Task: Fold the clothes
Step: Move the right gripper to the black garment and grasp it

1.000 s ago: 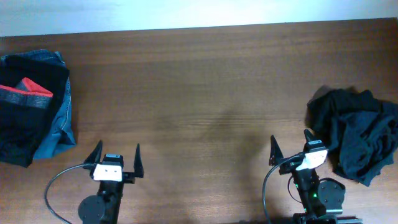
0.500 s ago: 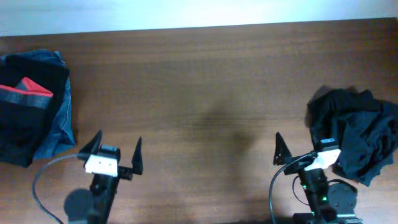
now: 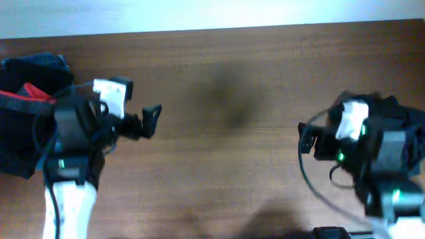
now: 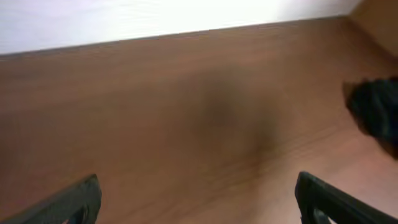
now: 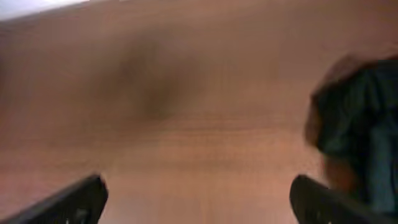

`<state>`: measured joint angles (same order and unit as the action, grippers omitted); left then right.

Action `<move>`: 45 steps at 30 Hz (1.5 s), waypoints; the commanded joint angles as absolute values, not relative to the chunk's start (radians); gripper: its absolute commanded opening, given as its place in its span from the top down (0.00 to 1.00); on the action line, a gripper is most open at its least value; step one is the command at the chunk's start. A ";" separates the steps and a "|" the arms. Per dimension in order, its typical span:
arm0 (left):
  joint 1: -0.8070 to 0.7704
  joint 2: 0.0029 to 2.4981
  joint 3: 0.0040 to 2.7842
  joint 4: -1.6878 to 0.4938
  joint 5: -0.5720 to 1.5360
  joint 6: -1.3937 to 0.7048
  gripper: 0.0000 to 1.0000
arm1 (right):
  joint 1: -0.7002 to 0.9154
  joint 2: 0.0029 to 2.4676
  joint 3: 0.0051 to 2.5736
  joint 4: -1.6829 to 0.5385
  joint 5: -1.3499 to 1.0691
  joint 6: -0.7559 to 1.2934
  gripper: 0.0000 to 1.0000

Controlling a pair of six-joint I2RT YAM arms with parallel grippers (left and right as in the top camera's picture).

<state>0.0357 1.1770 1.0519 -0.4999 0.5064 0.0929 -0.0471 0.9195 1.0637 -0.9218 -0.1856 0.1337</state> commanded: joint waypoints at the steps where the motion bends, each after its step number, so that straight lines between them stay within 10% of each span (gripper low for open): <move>1: 0.039 1.293 1.169 -0.507 0.599 0.090 0.01 | -0.052 1.106 1.265 -1.010 -0.194 0.140 0.01; 10: 0.027 1.378 1.177 -0.443 0.722 0.091 0.01 | -0.094 1.308 1.346 -1.033 -0.209 0.184 0.01; 21: -0.282 1.414 1.177 -0.381 0.218 0.053 0.01 | -0.343 1.381 1.346 -1.022 0.016 0.327 0.01; 35: -0.403 1.568 1.177 -0.329 0.213 0.053 0.01 | -0.381 1.732 1.346 -0.614 0.012 0.296 0.00; 45: -0.403 1.571 1.177 -0.329 0.213 0.053 0.01 | -0.381 1.902 1.345 -0.576 0.142 0.355 0.16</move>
